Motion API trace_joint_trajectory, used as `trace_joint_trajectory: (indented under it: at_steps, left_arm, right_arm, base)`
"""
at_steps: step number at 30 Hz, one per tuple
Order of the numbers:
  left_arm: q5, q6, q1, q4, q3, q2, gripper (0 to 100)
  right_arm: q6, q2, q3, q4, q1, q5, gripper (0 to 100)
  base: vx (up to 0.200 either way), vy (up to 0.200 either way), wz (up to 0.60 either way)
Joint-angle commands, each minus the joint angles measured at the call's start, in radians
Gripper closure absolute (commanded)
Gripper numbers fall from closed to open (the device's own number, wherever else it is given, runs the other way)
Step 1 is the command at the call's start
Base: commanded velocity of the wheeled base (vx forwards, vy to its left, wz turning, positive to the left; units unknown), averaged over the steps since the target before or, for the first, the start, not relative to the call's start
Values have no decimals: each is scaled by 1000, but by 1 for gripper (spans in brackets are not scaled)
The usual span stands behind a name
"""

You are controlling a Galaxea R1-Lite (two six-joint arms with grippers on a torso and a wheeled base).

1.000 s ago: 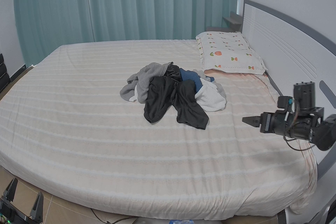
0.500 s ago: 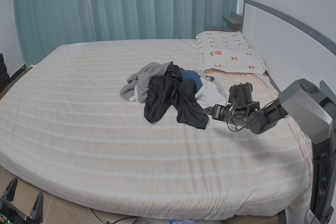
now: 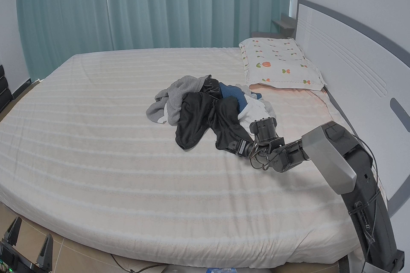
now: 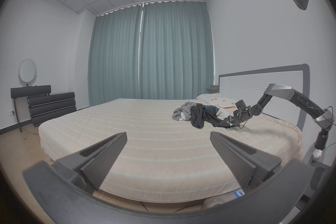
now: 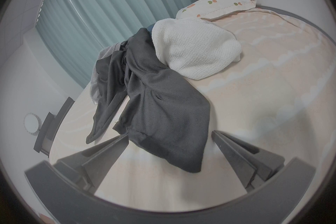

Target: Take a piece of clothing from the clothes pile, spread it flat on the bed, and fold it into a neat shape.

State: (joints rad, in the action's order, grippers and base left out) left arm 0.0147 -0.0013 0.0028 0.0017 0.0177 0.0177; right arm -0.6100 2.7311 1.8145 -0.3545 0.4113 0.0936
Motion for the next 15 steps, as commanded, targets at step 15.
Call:
trace_joint_trajectory:
  at_steps: [15]
  left_arm:
    - [-1, 0, 0, 0, -15, -18, 0]
  right_arm:
    - [-54, 36, 109, 3, -8, 20, 100]
  base:
    - [0, 0, 0]
